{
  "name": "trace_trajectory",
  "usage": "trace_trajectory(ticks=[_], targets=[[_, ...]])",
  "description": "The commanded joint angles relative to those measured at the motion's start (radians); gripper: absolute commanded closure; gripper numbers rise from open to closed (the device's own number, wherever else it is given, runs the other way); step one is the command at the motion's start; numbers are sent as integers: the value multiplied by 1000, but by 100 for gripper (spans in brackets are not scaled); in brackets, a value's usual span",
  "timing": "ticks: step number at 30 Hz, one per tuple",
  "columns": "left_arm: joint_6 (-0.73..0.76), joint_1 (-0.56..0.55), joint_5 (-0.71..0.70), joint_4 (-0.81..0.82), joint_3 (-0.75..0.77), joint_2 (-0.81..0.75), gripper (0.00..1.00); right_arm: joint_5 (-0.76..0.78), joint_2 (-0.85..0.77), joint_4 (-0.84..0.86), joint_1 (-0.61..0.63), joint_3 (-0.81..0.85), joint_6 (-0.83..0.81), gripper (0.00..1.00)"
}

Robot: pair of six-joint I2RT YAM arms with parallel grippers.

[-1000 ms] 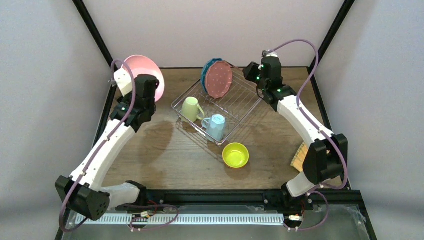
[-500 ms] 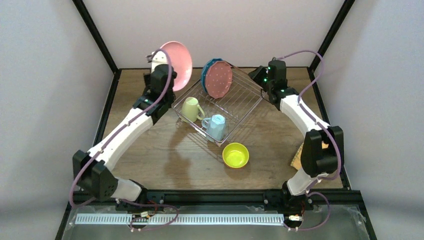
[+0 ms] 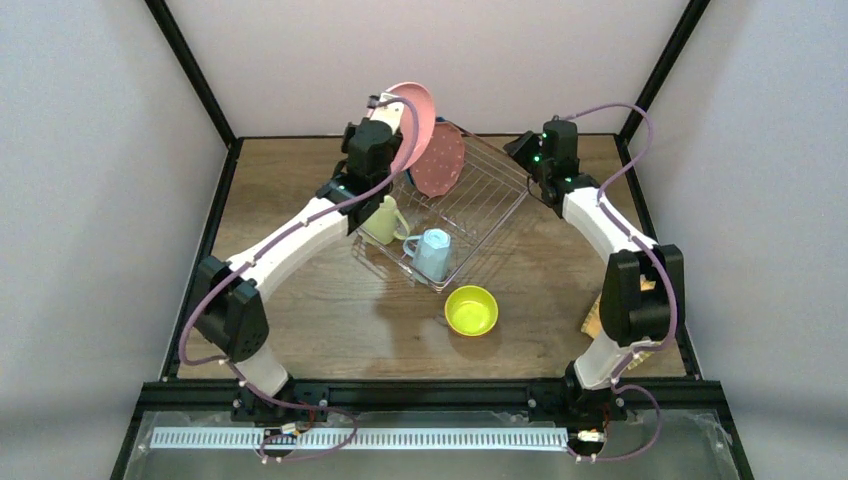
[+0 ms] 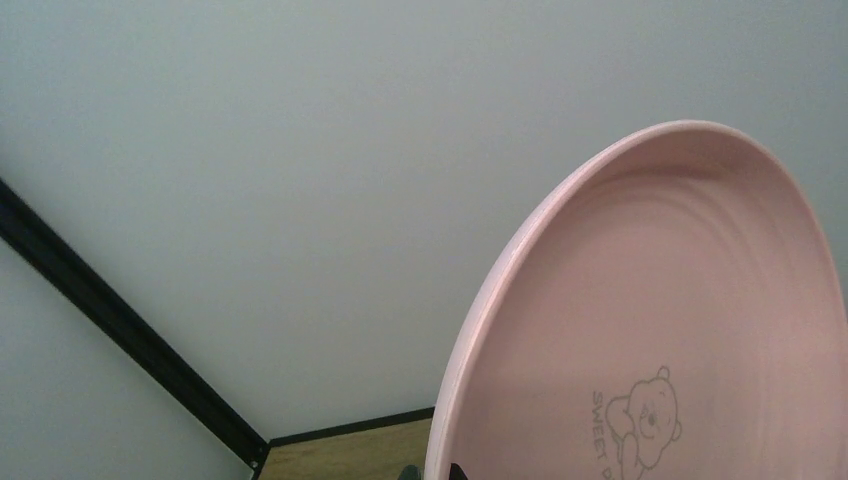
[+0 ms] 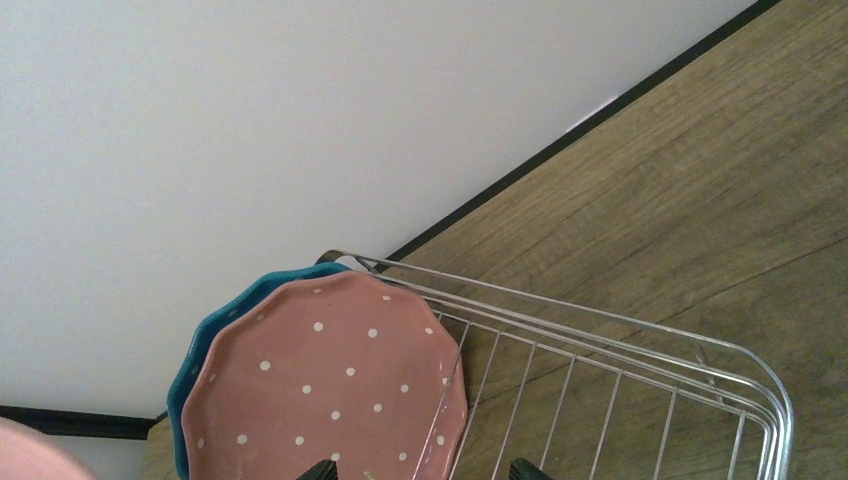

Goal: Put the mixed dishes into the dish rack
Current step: Insert the plate into the dish rack.

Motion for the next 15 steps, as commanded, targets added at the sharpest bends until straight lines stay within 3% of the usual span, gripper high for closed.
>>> trace_trajectory(ticks=[1, 15], targets=[[100, -26, 15, 95, 26, 42, 97, 22, 38, 47, -4, 18, -10, 2], [205, -107, -33, 185, 54, 214, 97, 47, 71, 73, -5, 36, -23, 2]])
